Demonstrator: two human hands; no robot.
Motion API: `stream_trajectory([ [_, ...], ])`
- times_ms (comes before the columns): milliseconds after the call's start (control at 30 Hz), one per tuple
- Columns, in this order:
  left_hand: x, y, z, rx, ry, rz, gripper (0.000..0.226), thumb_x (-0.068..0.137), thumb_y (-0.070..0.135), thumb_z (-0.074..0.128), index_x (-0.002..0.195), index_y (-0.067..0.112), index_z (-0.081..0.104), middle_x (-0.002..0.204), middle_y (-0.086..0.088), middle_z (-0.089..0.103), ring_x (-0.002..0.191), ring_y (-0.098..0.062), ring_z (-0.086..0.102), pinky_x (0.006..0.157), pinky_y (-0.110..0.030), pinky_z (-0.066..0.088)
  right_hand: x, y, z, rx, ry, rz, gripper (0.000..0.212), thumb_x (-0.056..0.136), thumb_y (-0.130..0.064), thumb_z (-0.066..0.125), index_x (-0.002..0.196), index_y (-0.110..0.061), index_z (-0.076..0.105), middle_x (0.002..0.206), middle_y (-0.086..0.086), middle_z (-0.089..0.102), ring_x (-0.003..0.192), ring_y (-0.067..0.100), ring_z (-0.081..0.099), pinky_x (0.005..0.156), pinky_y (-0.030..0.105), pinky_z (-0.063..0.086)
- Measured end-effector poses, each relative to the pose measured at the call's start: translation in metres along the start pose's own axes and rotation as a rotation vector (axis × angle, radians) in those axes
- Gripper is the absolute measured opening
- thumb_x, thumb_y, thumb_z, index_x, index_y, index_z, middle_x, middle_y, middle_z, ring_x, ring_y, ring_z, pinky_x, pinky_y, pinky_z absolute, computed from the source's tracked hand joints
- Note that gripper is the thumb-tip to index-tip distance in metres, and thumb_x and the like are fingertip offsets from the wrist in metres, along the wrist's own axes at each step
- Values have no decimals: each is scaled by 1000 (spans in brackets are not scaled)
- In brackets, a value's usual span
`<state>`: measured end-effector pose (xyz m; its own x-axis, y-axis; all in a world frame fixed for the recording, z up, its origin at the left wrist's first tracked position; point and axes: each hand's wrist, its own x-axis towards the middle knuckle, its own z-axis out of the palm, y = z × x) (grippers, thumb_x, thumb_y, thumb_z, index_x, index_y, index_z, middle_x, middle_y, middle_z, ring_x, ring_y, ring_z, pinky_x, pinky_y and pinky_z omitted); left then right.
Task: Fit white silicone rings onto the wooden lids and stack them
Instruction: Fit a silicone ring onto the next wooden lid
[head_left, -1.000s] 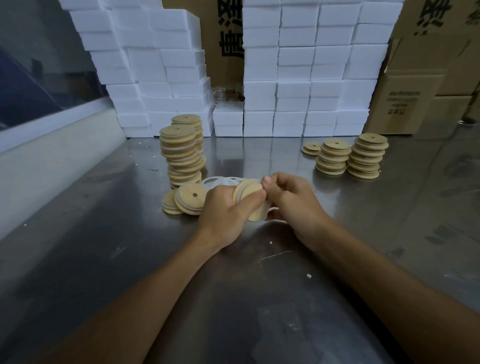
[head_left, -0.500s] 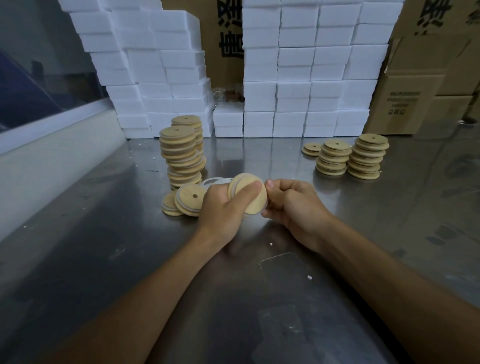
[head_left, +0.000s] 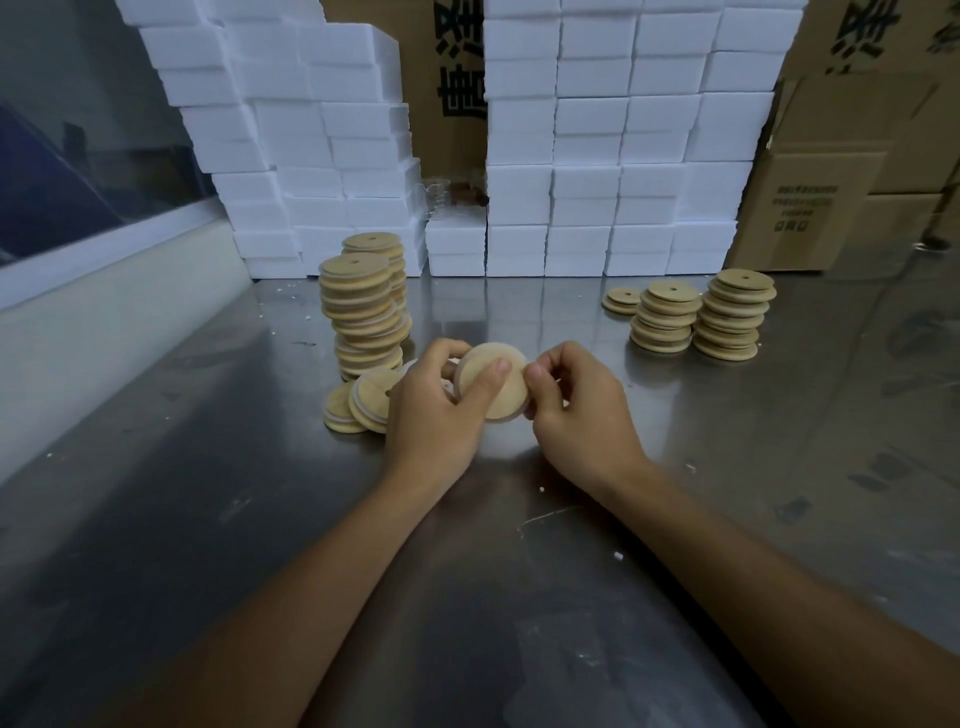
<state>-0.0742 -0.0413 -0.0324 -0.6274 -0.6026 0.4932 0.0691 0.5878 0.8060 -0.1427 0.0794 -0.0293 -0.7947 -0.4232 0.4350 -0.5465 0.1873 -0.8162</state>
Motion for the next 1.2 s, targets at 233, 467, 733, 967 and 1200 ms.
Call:
stream_trajectory([
  [233, -13, 9, -2, 453, -30, 296, 17, 93, 26, 64, 102, 12, 70, 96, -1, 66, 86, -18, 59, 67, -29, 40, 1, -12, -16, -518, 46, -403, 8, 99, -17, 52, 101, -9, 49, 97, 7, 54, 71, 26, 53, 55, 44, 46],
  [467, -6, 4, -1, 289, 3, 206, 18, 86, 14, 71, 71, 13, 60, 61, 11, 49, 58, -15, 47, 55, -32, 34, 1, -13, -12, -458, 60, -493, 11, 99, -13, 50, 98, -4, 54, 92, 9, 57, 68, 26, 52, 52, 36, 38],
  [733, 1, 0, -4, -97, -17, -103, 24, 89, 6, 65, 66, 14, 63, 55, 1, 60, 45, -12, 58, 51, -27, 42, 5, 3, -8, 256, 30, 65, 11, 92, -22, 68, 95, -14, 59, 85, -1, 69, 77, 22, 71, 62, 31, 57],
  [967, 1, 13, -2, -468, -15, -462, 18, 95, 8, 60, 78, 10, 65, 54, 2, 59, 43, -12, 59, 39, -18, 37, 3, -5, -7, 613, 15, 218, 10, 89, -14, 71, 86, -6, 66, 83, 18, 74, 73, 25, 74, 60, 27, 57],
  [1200, -5, 23, 1, -570, -73, -479, 16, 93, 7, 62, 78, 8, 67, 61, -2, 67, 47, -15, 62, 43, -20, 40, 0, -8, -6, 688, -59, 293, 21, 86, -20, 74, 85, 0, 74, 81, 14, 76, 77, 22, 75, 65, 23, 57],
])
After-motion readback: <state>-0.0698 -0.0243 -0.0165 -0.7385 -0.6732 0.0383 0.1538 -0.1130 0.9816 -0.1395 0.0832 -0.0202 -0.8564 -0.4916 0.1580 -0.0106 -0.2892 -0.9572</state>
